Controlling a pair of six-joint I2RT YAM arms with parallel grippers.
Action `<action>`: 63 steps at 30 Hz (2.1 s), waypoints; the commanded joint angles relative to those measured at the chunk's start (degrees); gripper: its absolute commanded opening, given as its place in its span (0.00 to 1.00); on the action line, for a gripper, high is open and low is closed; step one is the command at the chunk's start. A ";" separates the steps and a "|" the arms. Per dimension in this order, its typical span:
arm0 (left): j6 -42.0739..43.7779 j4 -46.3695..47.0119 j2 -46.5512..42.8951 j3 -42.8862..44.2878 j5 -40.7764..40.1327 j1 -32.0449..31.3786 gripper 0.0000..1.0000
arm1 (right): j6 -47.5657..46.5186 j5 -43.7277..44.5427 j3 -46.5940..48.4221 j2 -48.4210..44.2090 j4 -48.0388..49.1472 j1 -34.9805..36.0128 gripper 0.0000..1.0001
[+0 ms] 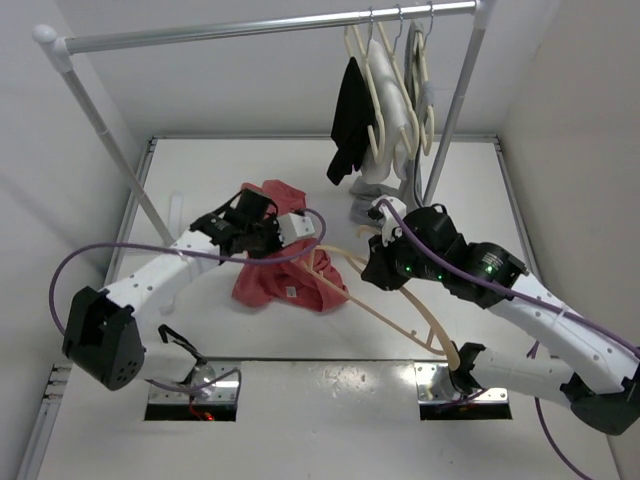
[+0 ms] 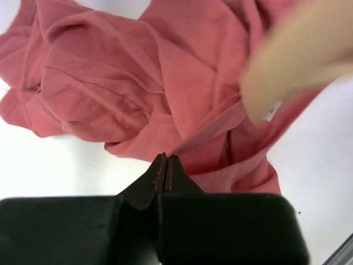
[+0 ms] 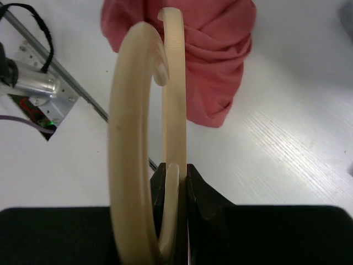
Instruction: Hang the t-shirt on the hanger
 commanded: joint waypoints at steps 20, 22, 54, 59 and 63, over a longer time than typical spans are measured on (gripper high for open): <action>4.83 -13.40 8.37 11.57 16.13 6.83 0.00 | -3.47 -5.69 -5.46 9.68 17.89 0.29 0.00; 6.25 -14.10 7.48 10.69 14.82 6.83 0.00 | -4.95 -5.69 -3.36 9.68 15.53 0.29 0.00; -6.40 -17.44 7.48 34.06 34.41 0.77 0.00 | -4.17 -9.73 -5.72 19.60 36.69 4.33 0.00; -2.98 -17.44 5.38 27.66 29.50 0.77 0.24 | -3.56 -5.43 -8.62 17.24 40.47 4.33 0.00; 0.90 -18.50 3.28 25.89 25.90 0.77 0.59 | -3.56 -3.32 -10.72 15.83 41.62 4.33 0.00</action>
